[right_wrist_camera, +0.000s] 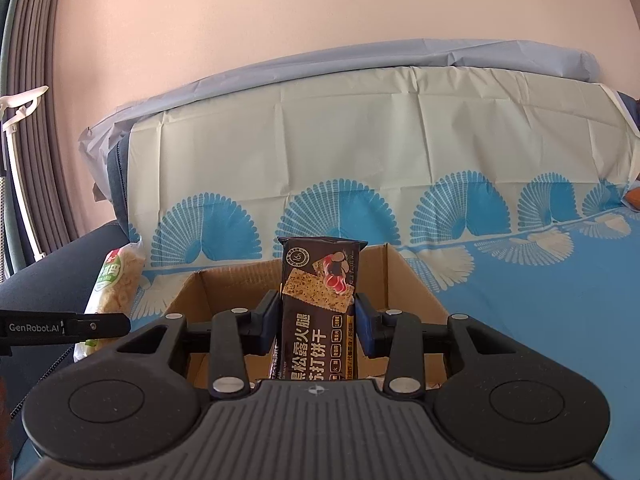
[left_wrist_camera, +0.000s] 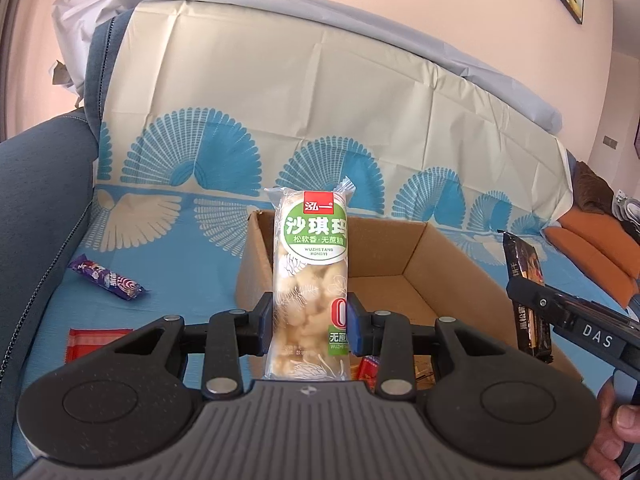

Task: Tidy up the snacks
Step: 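Carry the white bag in the left gripper over the box while the right carries the cracker packet, then open both grippers over the box to drop the white bag and cracker packet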

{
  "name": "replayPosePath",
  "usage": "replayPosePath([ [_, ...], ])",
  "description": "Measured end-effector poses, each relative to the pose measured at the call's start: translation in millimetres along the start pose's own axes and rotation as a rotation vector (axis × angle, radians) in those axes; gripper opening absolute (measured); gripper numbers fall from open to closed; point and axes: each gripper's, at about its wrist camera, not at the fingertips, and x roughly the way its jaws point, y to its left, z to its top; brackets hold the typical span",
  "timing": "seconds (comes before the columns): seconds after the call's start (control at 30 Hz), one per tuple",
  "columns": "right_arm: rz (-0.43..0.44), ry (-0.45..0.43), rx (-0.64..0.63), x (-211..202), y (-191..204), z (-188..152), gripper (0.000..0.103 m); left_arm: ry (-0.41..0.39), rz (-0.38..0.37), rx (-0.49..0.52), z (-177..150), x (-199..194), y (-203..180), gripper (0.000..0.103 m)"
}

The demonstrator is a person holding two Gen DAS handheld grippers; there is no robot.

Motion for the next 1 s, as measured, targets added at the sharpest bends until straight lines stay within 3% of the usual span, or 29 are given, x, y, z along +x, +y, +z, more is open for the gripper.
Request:
replayPosePath([
  [1.0,0.008,0.009,-0.002,2,0,0,0.041,-0.043,-0.108,0.084,-6,-5,-30,0.039],
])
